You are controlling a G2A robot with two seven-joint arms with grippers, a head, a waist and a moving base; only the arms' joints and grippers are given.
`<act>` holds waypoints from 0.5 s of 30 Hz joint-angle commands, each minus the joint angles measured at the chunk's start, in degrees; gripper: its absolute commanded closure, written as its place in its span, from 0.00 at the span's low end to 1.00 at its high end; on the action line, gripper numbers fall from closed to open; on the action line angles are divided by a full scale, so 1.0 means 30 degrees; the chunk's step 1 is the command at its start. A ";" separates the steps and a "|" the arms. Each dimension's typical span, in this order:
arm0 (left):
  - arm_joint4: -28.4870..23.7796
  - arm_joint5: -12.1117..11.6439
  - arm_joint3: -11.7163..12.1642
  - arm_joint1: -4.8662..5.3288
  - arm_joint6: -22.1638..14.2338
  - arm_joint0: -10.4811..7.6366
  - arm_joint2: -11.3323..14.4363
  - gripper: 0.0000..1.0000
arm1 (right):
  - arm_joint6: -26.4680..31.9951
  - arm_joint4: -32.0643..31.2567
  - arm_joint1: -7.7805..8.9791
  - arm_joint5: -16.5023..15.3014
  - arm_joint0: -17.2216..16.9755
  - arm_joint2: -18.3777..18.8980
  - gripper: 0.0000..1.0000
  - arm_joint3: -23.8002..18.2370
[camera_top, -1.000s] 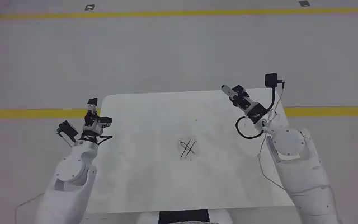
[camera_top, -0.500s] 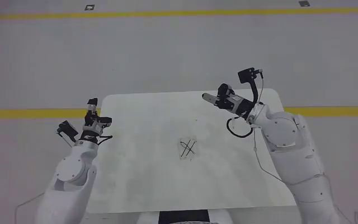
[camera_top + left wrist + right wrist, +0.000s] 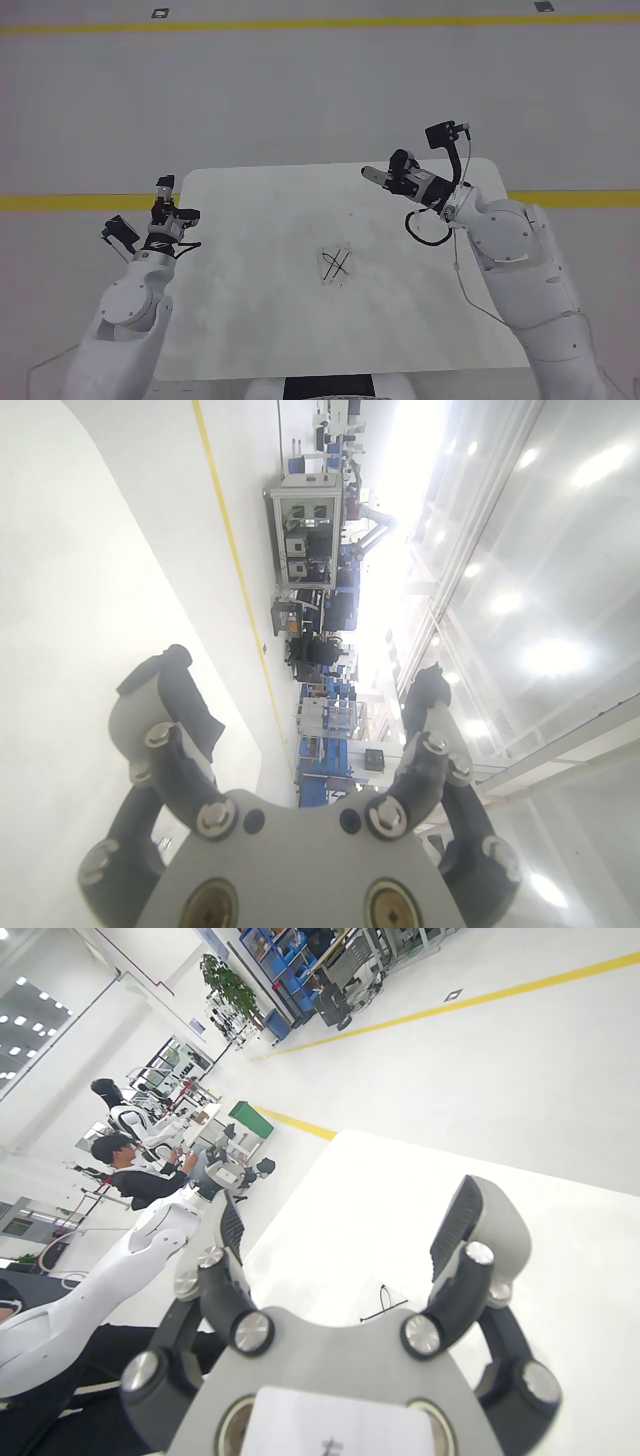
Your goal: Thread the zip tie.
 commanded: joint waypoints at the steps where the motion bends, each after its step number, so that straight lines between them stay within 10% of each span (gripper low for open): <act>1: 0.0000 0.0000 0.0000 0.0000 0.0000 0.0000 0.0000 0.00 | 0.0000 0.0000 0.0000 0.0000 0.0001 -0.0001 0.00 0.0000; 15: 0.0000 0.0000 0.0000 0.0000 0.0000 0.0000 0.0000 0.00 | 0.9208 -0.5142 0.0106 -0.1949 0.2814 -0.5004 0.00 0.0206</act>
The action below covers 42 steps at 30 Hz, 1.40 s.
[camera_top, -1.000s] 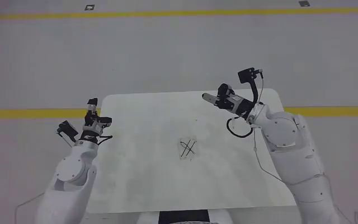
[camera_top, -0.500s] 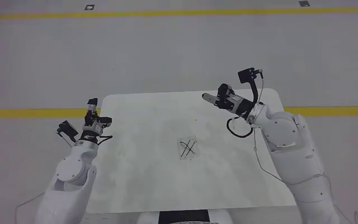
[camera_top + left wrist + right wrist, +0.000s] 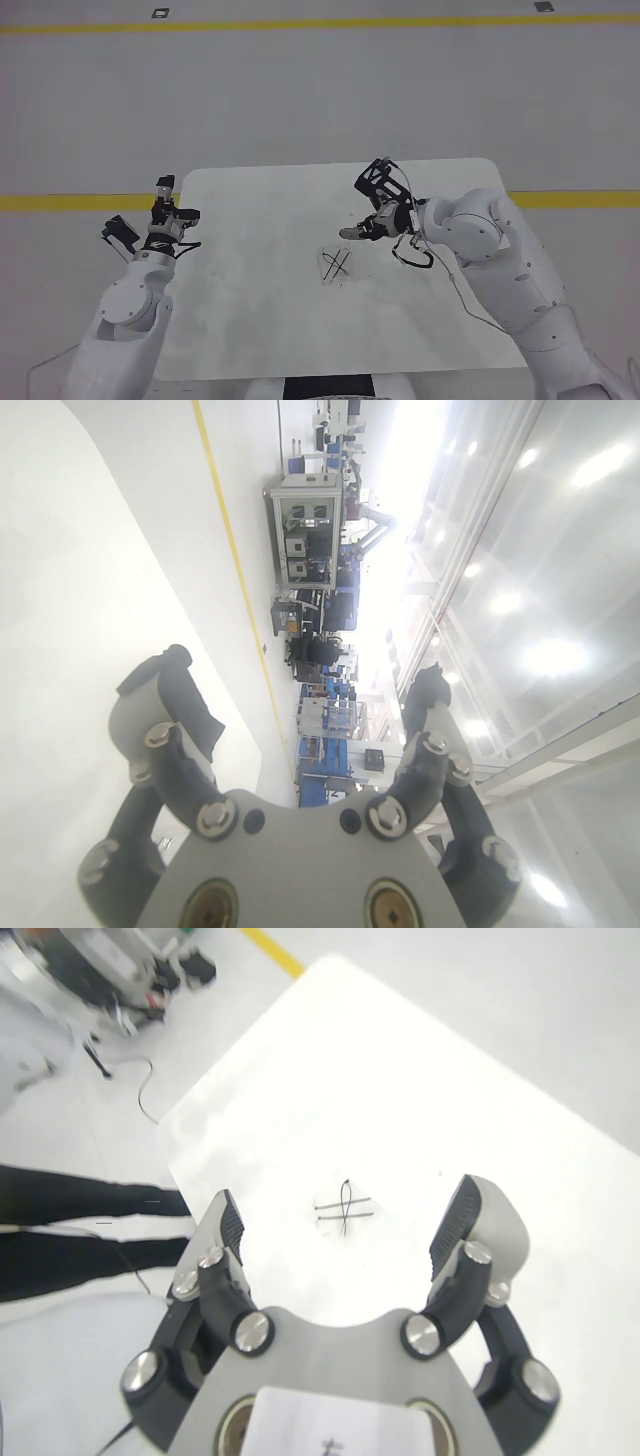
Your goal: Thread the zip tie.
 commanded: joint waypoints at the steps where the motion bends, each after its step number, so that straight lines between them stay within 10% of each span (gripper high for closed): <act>1: 0.0000 0.0000 0.0000 0.0000 0.0000 0.0000 0.0000 0.00 | 0.0321 -0.0144 -0.0077 -0.0173 0.0426 -0.0722 0.00 0.0397; 11: 0.0000 0.0000 0.0000 0.0000 0.0000 0.0000 0.0000 0.00 | 0.0427 -0.0593 -0.0081 -0.0028 0.0438 -0.0945 0.00 0.0452; 22: 0.0000 0.0000 0.0000 0.0000 0.0000 0.0000 0.0000 0.00 | 0.4069 0.0023 -0.1227 0.3020 0.3753 -0.5702 0.00 0.4338; 34: 0.0000 0.0000 0.0000 0.0000 0.0000 0.0000 0.0000 0.00 | 0.4129 0.0258 -0.1275 0.3157 0.3650 -0.5892 0.00 0.4327; 42: 0.0000 0.0000 0.0000 0.0000 0.0000 0.0000 0.0000 0.00 | 0.4077 0.2120 -0.2577 0.7272 0.5303 -0.8693 0.00 0.6331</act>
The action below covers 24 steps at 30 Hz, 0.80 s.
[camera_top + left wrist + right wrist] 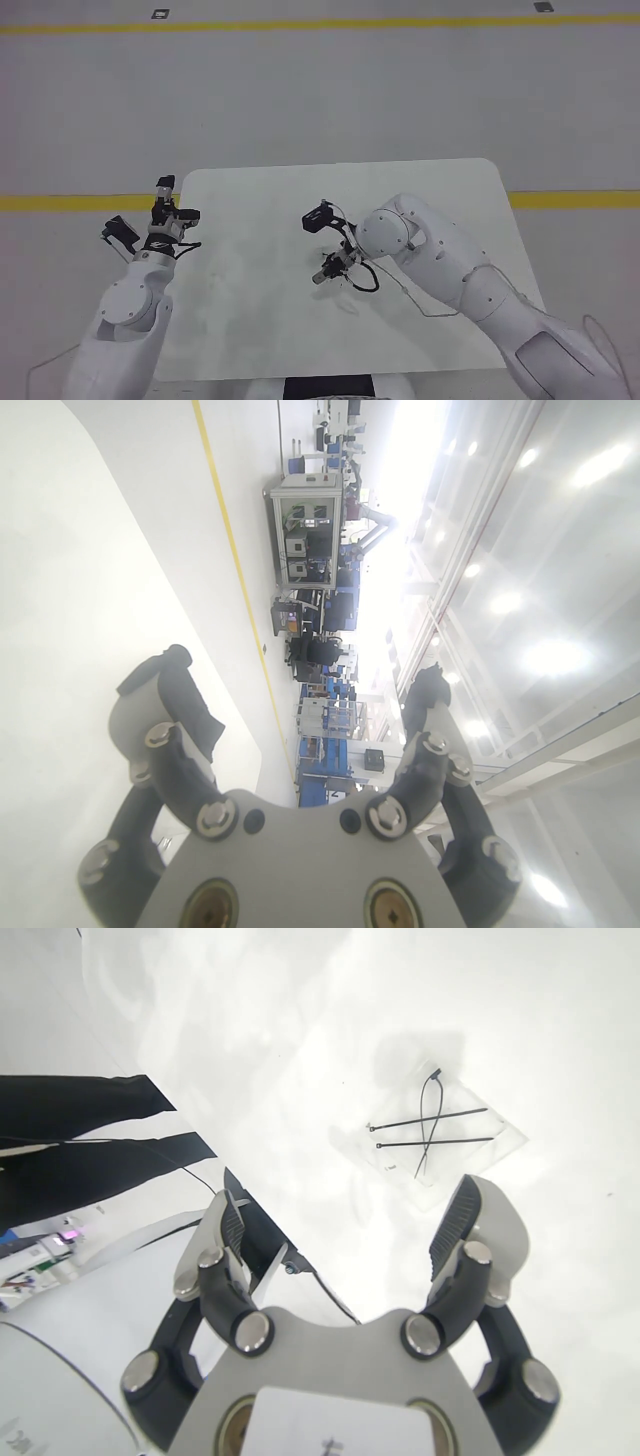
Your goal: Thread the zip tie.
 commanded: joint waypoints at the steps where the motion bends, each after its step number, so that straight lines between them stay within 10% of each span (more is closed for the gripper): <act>1: 0.0000 0.0000 0.0000 0.0000 0.0000 0.0000 0.0000 0.00 | -0.0217 0.0426 -0.0257 0.0500 0.0343 -0.0353 0.00 0.0561; 24: 0.0000 0.0000 0.0000 0.0000 0.0000 0.0000 0.0000 0.00 | -0.0957 -0.0351 -0.1132 0.1582 0.0947 -0.2287 0.00 0.1704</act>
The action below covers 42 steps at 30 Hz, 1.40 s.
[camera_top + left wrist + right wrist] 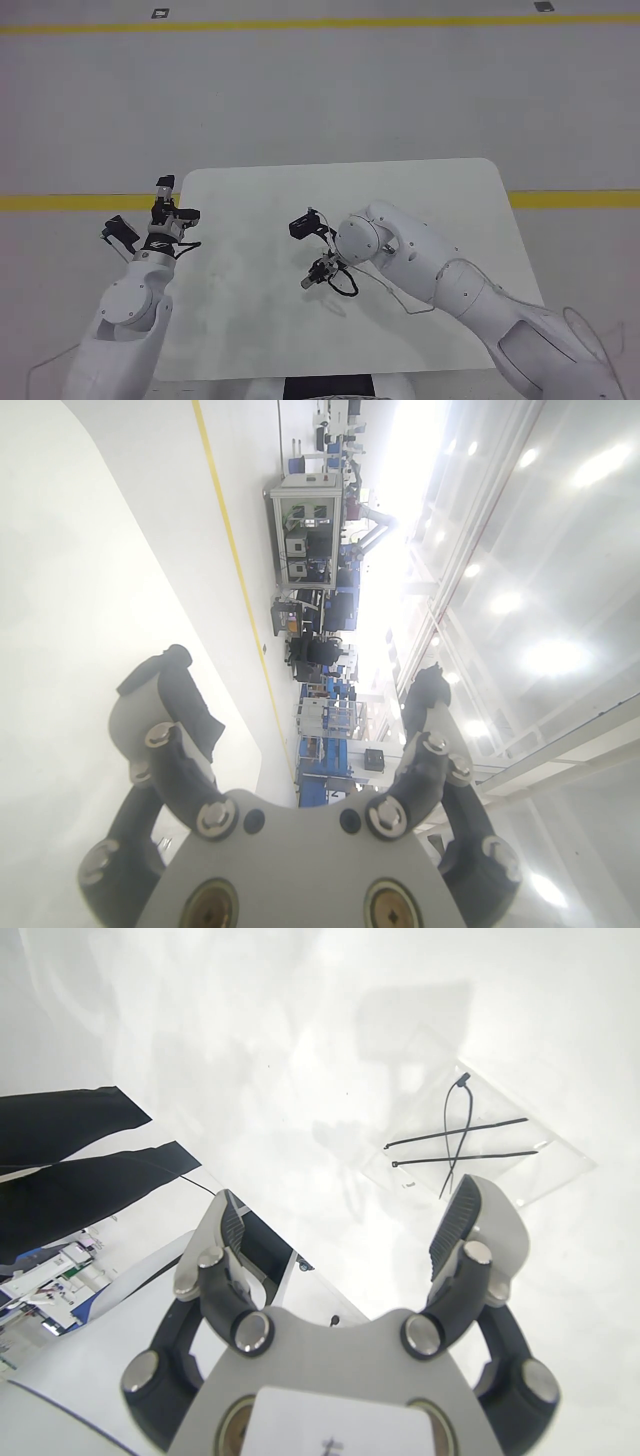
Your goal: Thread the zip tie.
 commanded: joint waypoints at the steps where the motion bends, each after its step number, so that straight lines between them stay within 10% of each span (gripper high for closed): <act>1: 0.0000 0.0000 0.0000 0.0000 0.0000 0.0000 0.0000 0.00 | -0.0001 -0.0006 0.0005 0.0003 -0.0006 0.0009 0.00 -0.0014; 39: 0.0000 0.0000 0.0000 0.0000 0.0000 0.0000 0.0000 0.00 | -0.1220 -0.2721 0.0099 0.0922 -0.0772 0.0231 0.00 -0.0590; 40: 0.0000 0.0000 0.0000 0.0000 0.0000 0.0000 0.0000 0.00 | -0.1198 -0.2885 0.0121 0.0973 -0.0820 0.0264 0.41 -0.0674; 42: 0.0000 0.0000 0.0000 0.0000 0.0000 0.0000 0.0000 0.00 | -0.1087 -0.3148 0.0160 0.1126 -0.0928 0.0358 0.60 -0.0818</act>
